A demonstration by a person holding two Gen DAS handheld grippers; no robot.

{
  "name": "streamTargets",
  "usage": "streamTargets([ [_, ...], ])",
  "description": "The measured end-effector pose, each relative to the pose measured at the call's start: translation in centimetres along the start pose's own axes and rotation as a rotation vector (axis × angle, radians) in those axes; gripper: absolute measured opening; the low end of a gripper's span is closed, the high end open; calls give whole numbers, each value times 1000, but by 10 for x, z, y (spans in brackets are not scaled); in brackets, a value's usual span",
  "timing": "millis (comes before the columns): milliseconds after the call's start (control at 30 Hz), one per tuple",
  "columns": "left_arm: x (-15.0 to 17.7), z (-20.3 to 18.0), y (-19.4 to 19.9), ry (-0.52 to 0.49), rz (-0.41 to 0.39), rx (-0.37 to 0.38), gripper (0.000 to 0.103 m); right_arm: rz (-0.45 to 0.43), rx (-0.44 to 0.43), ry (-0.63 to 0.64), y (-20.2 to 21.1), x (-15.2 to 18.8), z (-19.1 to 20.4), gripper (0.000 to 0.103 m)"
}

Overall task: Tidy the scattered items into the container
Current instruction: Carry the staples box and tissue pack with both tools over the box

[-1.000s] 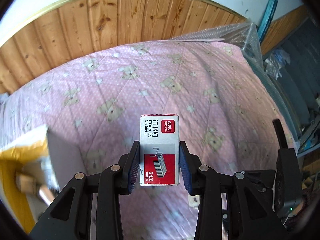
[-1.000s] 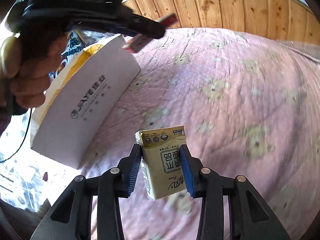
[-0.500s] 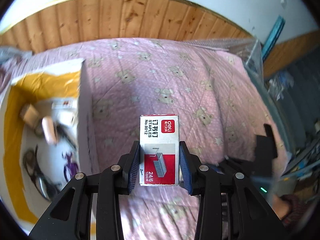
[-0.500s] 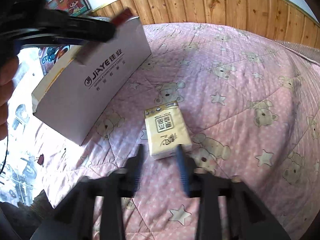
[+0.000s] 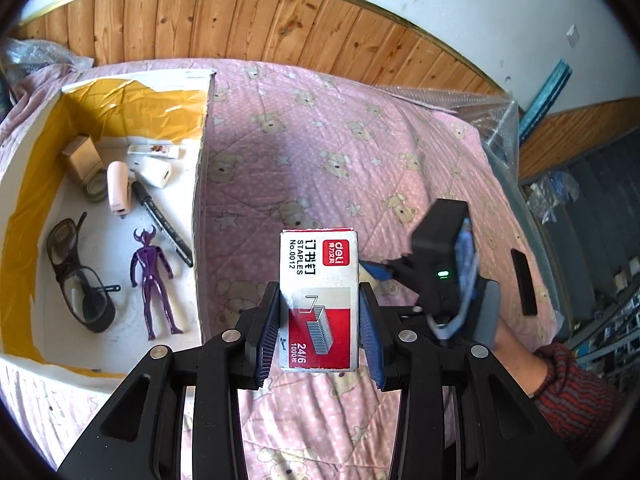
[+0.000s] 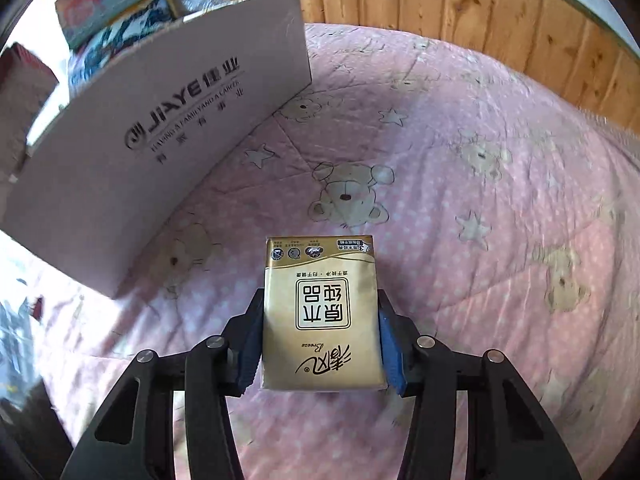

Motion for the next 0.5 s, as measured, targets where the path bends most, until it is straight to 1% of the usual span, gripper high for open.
streamTargets([
  [133,7,5,1,6,10,9,39,-27,-31,-72,17,13,7,51],
  [233,11,9,4,12,11,13,39,-41,-47,-92,28,18,22,51],
  [333,18,16,10,13,3,13,39,-58,-65,-97,42,20,36,51],
  [500,28,28,25,43,-9,35,39,-100,-89,-68,67,12,60,52],
])
Point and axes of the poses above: each gripper's, at about its wrist camera, not at the fingertips, and y roughly against the way its jaws point, z to its left, x to its underside, the point moved 9 cm from there along -y, roughly the way its jaws point, and after that the axes turned 15 degrees about y, right-handed, at the moved point
